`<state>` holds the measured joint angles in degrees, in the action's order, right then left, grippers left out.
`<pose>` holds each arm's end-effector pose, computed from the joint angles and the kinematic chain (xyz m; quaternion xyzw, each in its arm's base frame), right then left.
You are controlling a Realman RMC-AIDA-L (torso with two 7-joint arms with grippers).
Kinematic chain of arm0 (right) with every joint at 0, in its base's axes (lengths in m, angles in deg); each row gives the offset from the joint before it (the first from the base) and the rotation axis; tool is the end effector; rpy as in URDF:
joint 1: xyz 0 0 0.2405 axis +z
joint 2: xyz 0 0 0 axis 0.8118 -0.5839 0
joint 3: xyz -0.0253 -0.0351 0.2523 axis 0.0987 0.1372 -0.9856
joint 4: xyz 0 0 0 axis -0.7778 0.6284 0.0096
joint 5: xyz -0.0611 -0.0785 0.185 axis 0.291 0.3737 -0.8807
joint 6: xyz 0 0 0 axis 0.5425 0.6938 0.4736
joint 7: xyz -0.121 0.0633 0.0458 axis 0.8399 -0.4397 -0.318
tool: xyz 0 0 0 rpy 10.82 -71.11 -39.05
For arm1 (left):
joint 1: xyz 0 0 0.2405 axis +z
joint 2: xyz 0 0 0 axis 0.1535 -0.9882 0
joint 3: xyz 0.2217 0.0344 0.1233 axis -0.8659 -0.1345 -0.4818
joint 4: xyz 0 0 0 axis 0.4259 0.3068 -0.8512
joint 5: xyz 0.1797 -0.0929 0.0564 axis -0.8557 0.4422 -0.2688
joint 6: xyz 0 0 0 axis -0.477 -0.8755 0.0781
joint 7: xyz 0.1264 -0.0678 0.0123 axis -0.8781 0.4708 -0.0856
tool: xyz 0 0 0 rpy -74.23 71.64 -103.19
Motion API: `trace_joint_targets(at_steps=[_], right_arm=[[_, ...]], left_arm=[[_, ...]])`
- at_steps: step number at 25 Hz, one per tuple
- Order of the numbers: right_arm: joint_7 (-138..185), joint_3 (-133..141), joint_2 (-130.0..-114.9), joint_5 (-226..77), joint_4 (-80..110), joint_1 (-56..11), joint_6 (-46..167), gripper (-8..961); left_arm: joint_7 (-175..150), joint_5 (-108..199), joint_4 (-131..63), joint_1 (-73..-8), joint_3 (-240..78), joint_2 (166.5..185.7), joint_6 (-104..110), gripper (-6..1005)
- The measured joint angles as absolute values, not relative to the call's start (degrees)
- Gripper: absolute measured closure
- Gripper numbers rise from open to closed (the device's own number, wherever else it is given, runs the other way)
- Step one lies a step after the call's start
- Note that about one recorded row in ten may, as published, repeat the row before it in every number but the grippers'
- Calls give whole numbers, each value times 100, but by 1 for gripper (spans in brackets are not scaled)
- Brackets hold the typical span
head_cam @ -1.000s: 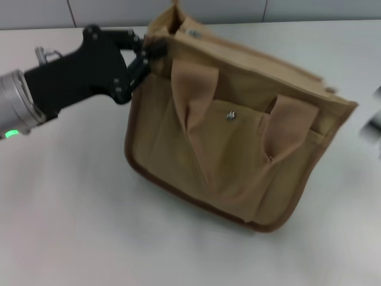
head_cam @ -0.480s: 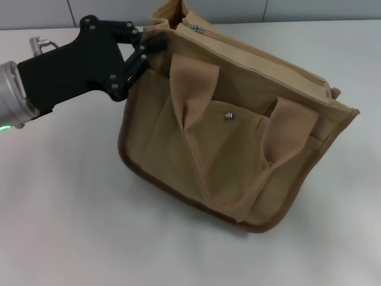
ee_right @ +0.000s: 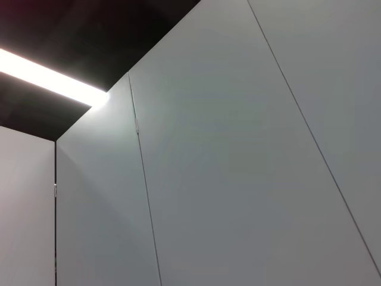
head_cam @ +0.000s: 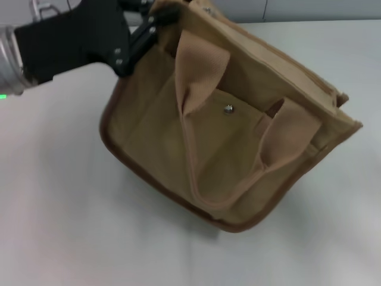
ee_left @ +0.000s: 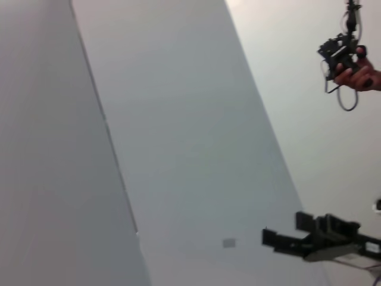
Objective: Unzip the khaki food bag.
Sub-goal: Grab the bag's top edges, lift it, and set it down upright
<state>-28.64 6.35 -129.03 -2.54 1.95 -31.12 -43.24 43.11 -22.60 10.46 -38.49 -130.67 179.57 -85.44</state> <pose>0.2813 0.2727 0.0692 -0.6942 0.1233 0.6058 0.3686 -0.1713 0.3396 0.0433 -0.8839 0.1064 -0.4117 0.1945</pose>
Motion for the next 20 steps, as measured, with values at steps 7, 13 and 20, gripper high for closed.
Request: trace_joint_targets(at_steps=[7, 13, 20], right_arm=[[-2863, 975, -12916, -218, 349, -2562, -3751, 112], [-2888, 2124, -12931, -217, 480, -1968, -3350, 112], [-3134, 2756, -12932, -218, 360, -1752, -2897, 112]], left_arm=[[4484, -2425, 1622, -4020, -13548, 17940, -8575, 942], [4478, -2496, 1617, -4047, -13776, 17960, -8549, 942], [4454, -2501, 1630, -4037, -13782, 17953, -8572, 942]])
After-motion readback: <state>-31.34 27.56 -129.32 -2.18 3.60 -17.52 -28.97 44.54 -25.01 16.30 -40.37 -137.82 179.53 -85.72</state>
